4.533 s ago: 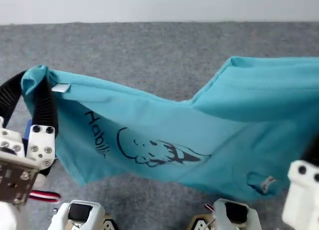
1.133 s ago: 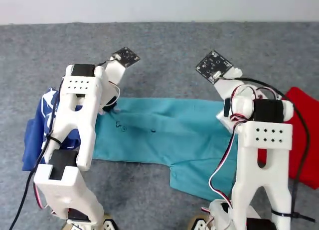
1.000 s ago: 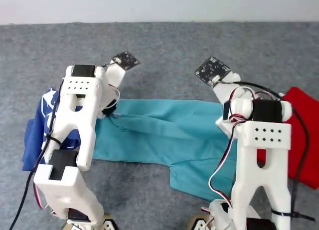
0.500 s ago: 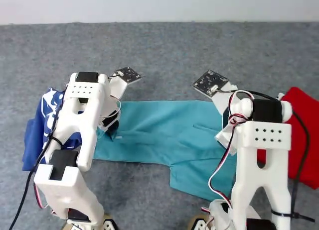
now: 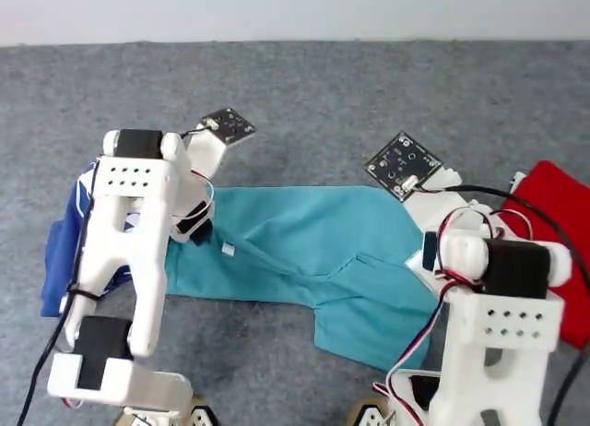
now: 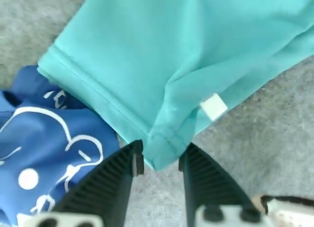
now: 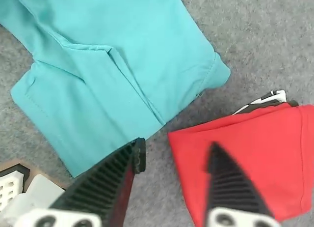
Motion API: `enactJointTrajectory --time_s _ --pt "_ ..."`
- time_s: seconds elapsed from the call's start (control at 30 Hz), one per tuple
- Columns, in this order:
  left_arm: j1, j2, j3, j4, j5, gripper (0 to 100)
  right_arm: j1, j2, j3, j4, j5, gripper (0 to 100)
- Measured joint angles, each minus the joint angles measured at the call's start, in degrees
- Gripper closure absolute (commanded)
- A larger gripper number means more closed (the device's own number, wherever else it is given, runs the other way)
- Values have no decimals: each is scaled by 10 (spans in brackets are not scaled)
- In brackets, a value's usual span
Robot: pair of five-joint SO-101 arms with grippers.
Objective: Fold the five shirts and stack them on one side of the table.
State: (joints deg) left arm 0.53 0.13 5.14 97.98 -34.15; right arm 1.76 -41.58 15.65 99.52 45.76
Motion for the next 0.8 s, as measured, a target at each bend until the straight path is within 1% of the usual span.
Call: enactJointTrajectory --time_s 0.03,0.1,0.2,0.27,0.6,0.73,0.8 --pt "-1 0 0 6 -16 870 -1 8 0 -5 0 991" --pt "-7 0 0 10 -45 863 -2 24 0 -9 0 984" --pt "-20 0 0 10 -52 808 0 40 0 -9 0 980" --pt "-25 -1 0 10 -53 789 0 40 0 -1 0 980" --pt "-82 -2 0 10 -56 787 0 40 0 5 0 976" --pt "-93 -2 0 10 -56 791 0 40 0 5 0 976" --pt "-102 -2 3 -11 -49 791 0 40 0 5 -3 976"
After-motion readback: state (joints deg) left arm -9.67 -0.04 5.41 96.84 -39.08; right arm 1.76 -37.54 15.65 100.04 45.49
